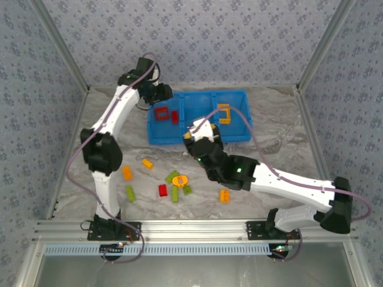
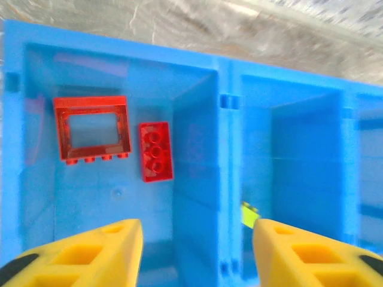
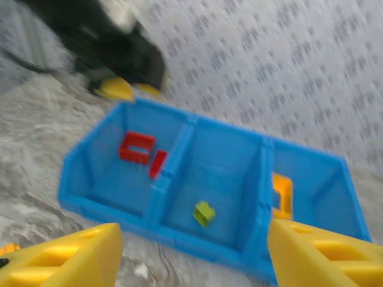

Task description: Sort the legos into containers by color

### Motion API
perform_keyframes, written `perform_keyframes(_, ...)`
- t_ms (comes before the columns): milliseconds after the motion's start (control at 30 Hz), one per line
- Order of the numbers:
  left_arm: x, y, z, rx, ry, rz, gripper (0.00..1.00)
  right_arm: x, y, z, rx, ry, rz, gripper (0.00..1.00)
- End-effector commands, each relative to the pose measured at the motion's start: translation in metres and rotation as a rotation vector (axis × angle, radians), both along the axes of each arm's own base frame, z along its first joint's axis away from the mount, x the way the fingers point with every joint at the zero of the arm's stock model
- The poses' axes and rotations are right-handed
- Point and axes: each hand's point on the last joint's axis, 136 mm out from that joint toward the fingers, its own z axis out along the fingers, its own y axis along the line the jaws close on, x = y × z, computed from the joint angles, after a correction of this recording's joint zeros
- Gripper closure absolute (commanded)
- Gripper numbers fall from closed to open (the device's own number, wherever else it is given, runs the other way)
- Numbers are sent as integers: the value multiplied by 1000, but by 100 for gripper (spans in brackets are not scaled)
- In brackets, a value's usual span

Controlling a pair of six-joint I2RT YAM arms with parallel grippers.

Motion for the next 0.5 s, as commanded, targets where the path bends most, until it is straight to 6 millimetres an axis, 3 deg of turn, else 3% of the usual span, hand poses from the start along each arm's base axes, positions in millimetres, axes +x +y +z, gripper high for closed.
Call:
perform_keyframes(0,-48,-18,54,-28,-142,-82,41,-21,-69,-53,46,252,-241,33)
perform_keyframes(33,-70,-27,56,-25,-155,-130,38,-32,-86,-68,30,338,-286,33)
perform_keyframes(167,-163,-58,51,-21,-192,-297,24,-70,-103,-125,39,604,-323,28)
perform_keyframes(333,-271,-73,29,-32,-213,-475,18,-101,-95,-187,140,864,-280,22)
perform_keyframes(467,-334,-73,16,-24,-237,-579,15,-110,-93,-224,220,994,-277,19)
